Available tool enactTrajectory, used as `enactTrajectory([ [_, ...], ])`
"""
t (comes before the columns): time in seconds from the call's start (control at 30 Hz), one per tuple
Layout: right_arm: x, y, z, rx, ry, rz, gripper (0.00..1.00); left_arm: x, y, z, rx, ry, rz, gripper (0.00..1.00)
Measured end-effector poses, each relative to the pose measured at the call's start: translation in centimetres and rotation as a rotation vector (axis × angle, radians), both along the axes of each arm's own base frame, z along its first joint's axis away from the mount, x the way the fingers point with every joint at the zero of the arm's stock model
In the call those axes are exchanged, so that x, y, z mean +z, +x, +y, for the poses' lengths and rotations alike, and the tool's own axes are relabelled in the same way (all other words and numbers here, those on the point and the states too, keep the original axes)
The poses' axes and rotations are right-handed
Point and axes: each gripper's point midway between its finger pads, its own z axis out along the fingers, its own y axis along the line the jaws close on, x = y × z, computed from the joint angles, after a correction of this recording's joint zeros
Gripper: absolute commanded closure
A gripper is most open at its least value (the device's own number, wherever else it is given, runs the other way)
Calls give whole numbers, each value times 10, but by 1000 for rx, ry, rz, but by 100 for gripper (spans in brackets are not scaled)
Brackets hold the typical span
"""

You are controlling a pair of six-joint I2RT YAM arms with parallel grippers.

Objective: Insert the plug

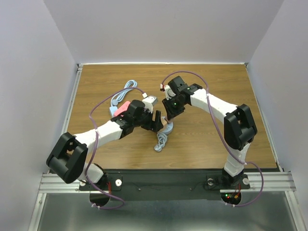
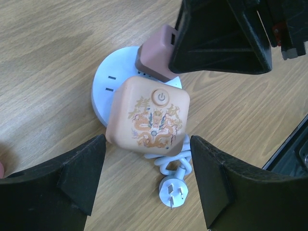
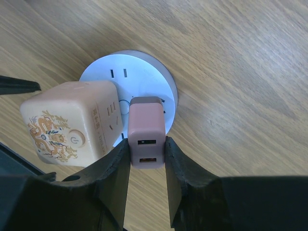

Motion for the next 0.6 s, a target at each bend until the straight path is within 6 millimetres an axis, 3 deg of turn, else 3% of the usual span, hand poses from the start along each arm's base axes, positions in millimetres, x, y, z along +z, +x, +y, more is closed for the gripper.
enactTrajectory([
  [0.23,-1,3,7,18,10,4,100,-6,-1,-1,-7,14,7,19],
  [0.6,0,7,15,32,-1,-9,99,-16,0,0,-9,41,11,27],
])
